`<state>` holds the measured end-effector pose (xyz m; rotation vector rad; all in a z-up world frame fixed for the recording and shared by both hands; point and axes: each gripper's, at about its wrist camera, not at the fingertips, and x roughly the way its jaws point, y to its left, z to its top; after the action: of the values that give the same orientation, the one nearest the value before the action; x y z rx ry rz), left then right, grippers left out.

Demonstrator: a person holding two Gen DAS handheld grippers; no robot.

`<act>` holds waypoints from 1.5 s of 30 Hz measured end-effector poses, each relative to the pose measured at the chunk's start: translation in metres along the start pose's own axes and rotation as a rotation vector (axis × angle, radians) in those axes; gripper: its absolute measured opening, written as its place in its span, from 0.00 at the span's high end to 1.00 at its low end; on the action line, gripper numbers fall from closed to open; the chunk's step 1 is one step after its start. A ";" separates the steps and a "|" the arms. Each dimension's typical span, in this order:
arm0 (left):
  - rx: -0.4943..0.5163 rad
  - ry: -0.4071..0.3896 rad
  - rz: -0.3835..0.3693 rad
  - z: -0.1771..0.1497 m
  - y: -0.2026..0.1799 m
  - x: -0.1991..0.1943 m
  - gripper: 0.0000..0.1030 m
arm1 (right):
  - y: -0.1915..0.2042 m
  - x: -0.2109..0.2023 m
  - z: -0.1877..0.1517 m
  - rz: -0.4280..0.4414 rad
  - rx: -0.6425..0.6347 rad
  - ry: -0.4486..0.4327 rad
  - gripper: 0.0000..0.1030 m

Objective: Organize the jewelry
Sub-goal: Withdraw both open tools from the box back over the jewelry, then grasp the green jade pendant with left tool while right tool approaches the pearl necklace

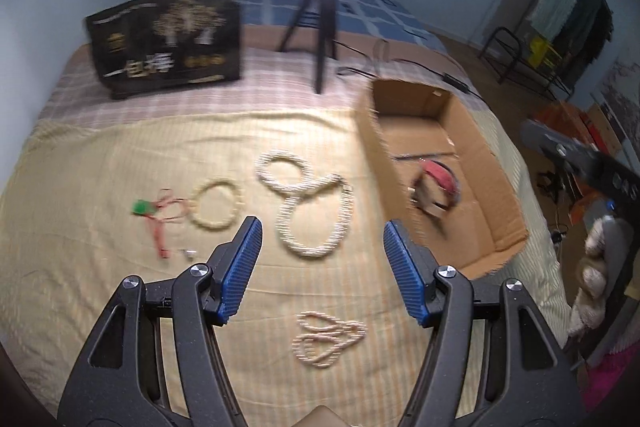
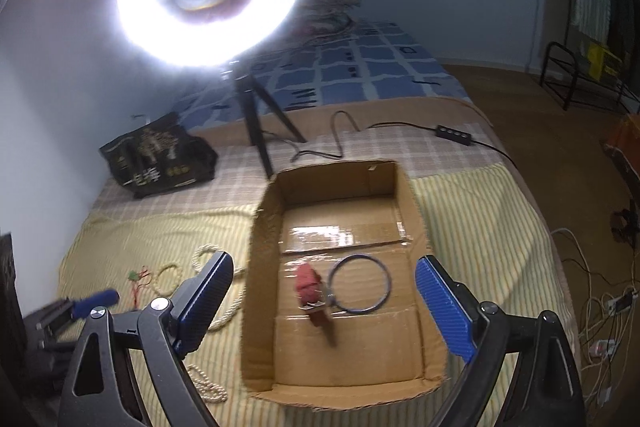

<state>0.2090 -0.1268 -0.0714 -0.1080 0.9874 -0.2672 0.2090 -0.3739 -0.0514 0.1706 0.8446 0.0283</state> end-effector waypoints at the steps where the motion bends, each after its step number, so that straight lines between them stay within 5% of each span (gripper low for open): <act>1: -0.015 -0.004 0.010 0.001 0.010 -0.003 0.37 | 0.004 -0.001 0.000 0.009 -0.007 0.000 0.09; 13: -0.122 -0.017 0.086 0.003 0.086 -0.023 0.37 | 0.052 0.008 -0.004 0.129 -0.035 0.035 0.09; 31: -0.224 0.056 0.119 -0.006 0.156 -0.019 0.37 | 0.125 0.036 -0.030 0.160 -0.240 0.112 0.15; 38: -0.291 0.130 0.083 -0.010 0.167 0.003 0.57 | 0.135 0.060 -0.035 0.197 -0.262 0.198 0.22; 45: -0.339 0.169 0.061 -0.004 0.170 0.027 0.58 | 0.141 0.083 -0.043 0.217 -0.274 0.268 0.30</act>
<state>0.2494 0.0293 -0.1310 -0.3681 1.1962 -0.0509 0.2377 -0.2208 -0.1179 -0.0014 1.0758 0.3755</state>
